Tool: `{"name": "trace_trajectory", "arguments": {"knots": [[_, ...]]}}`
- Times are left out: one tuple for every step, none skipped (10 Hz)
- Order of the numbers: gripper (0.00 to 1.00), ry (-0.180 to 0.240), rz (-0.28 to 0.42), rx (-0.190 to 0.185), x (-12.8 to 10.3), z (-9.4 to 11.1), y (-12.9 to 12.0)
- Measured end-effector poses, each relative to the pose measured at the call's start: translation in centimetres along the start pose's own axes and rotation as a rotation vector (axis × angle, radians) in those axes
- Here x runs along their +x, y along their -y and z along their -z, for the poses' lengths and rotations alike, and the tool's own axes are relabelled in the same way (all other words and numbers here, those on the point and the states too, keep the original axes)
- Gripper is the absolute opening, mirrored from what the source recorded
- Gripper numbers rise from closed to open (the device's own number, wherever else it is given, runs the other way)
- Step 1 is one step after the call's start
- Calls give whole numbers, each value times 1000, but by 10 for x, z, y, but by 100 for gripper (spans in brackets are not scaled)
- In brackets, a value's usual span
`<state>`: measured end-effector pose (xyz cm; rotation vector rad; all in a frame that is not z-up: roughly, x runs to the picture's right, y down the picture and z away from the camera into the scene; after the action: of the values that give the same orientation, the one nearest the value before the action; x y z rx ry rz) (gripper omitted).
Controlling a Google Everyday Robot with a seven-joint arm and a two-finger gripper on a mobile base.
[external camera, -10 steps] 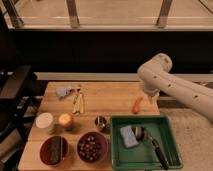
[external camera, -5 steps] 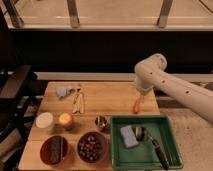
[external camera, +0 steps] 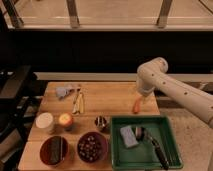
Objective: Place pepper in tray
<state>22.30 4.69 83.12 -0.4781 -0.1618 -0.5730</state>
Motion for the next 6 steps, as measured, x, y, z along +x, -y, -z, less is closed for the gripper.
{"name": "trace_trajectory", "arguments": {"knots": [[65,16,4,-6,5,-8,-2],[65,21,6,-12,9,-14,-3],[65,23,10,-21,12,-20,-5],[65,28,22,-33,13,-28,-6],[65,39,38,-48,11,-41,-6],[65,48,42,-58,11,-49,-9]]}}
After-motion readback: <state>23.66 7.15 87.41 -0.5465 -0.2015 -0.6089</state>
